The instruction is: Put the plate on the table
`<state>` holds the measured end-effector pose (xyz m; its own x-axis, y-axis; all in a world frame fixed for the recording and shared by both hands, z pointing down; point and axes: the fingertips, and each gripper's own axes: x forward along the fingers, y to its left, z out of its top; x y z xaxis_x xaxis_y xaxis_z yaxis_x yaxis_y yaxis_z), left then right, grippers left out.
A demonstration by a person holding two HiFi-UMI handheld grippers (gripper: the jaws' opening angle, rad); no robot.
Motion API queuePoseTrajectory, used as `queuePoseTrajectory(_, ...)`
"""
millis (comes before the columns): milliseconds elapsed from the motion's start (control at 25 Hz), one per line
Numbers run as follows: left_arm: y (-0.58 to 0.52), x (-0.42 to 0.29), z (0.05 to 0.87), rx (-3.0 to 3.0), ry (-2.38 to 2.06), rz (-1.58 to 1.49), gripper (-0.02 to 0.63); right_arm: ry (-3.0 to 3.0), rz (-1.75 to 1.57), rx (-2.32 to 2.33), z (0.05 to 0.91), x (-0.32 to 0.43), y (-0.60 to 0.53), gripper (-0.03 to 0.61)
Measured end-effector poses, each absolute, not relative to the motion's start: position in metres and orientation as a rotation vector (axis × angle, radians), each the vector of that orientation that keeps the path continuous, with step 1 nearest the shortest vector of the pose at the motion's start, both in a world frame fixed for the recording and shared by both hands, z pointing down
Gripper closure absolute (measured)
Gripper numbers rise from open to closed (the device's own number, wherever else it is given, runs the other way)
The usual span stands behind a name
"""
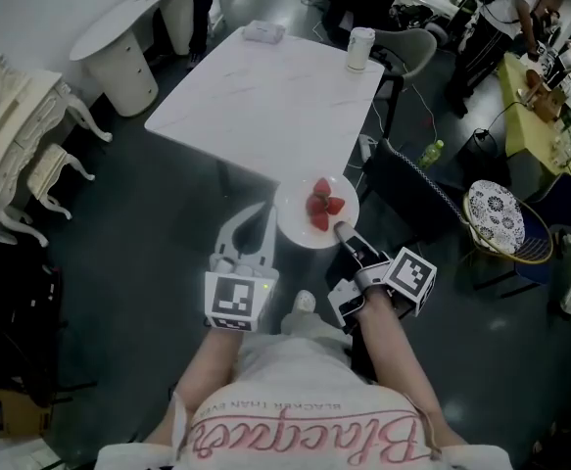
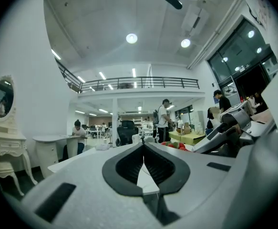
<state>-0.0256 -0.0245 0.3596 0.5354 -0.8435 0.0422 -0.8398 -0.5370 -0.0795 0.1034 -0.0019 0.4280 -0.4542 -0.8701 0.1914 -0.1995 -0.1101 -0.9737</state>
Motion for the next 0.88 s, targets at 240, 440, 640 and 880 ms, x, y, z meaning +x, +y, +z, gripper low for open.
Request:
queuePoseTrajectory(240, -0.075, -0.003, 0.359, -2.690, 1.516, -0.107, 0.609, 1.645, -1.617, -1.159, 0.429, 0.126, -0.056, 0.568)
queuePoseTrajectory(440, -0.108, 0.015, 0.362, -2.681, 1.550, -0.113, 0.609, 1.654, -1.654, -1.148, 0.433, 0.141, -0.090, 0.568)
queuePoseTrajectory(640, -0.114, 0.017, 0.370, -2.661, 1.580, -0.094, 0.609, 1.694, -1.655, -1.107, 0.440, 0.141, -0.102, 0.568)
queuePoseTrajectory(880, -0.143, 0.024, 0.379, -2.678, 1.583, -0.118, 0.609, 1.704, -1.680, -1.138, 0.446, 0.147, -0.134, 0.568)
